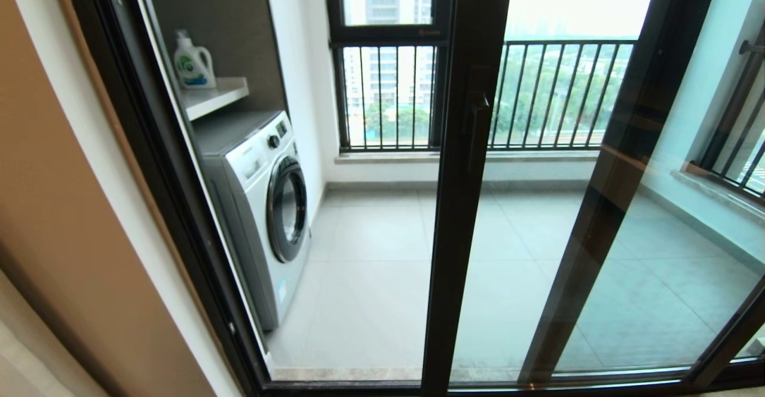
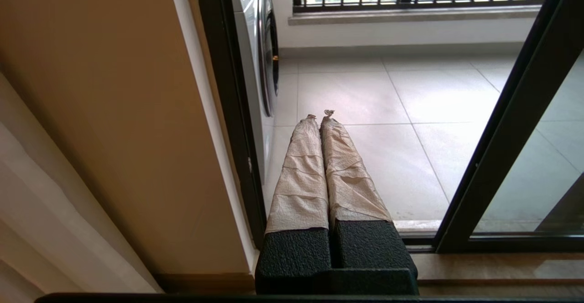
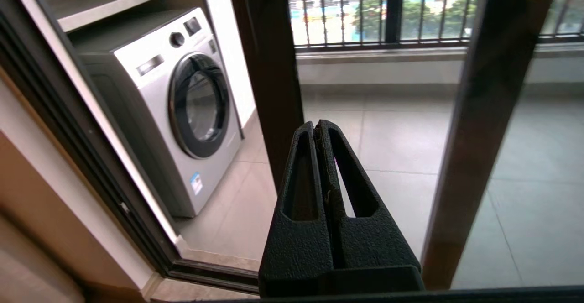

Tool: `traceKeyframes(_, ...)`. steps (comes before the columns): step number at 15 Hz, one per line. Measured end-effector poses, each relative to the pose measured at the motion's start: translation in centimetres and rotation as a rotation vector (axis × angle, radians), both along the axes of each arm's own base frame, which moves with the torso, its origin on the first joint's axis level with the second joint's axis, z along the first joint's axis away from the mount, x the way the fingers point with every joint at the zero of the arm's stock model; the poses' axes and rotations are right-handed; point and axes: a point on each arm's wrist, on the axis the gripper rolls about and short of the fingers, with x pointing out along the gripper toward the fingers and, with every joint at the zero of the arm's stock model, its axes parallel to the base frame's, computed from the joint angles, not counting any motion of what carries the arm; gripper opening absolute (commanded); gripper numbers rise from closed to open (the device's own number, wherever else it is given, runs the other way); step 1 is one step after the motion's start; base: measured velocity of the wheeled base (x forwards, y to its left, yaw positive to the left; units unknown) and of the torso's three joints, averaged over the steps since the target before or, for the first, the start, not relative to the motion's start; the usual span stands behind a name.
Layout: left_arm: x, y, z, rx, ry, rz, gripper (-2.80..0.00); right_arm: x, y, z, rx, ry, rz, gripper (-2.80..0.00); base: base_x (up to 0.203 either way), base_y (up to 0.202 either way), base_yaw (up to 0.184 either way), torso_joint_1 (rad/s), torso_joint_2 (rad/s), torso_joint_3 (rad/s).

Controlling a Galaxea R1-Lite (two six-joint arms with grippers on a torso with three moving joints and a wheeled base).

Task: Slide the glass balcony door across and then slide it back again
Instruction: Open the slid door

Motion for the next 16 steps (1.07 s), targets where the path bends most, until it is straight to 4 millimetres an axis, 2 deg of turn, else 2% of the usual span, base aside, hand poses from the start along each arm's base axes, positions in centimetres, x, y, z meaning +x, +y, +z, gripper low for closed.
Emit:
traceKeyframes(3, 0.0, 0.0, 0.0, 0.000, 0.001, 0.000, -2.80, 8.0, 1.9, 4.2, -0.012, -0.031, 0.164, -2.80, 0.000, 0.000, 0.000, 0.000, 0.00, 0.000)
traceKeyframes(7, 0.0, 0.0, 0.0, 0.000, 0.001, 0.000, -2.80, 17.5, 6.8, 6.6, -0.024, 0.012, 0.361, -2.80, 0.000, 0.000, 0.000, 0.000, 0.00, 0.000)
traceKeyframes(9, 0.0, 0.0, 0.0, 0.000, 0.001, 0.000, -2.80, 21.0, 9.5, 6.6, -0.027, 0.066, 0.422, -2.80, 0.000, 0.000, 0.000, 0.000, 0.00, 0.000)
traceKeyframes(12, 0.0, 0.0, 0.0, 0.000, 0.001, 0.000, -2.80, 24.9, 12.5, 5.8, 0.001, 0.125, 0.470, -2.80, 0.000, 0.000, 0.000, 0.000, 0.00, 0.000)
traceKeyframes(16, 0.0, 0.0, 0.0, 0.000, 0.001, 0.000, -2.80, 29.9, 14.8, 4.4, 0.008, 0.140, 0.415, -2.80, 0.000, 0.000, 0.000, 0.000, 0.00, 0.000)
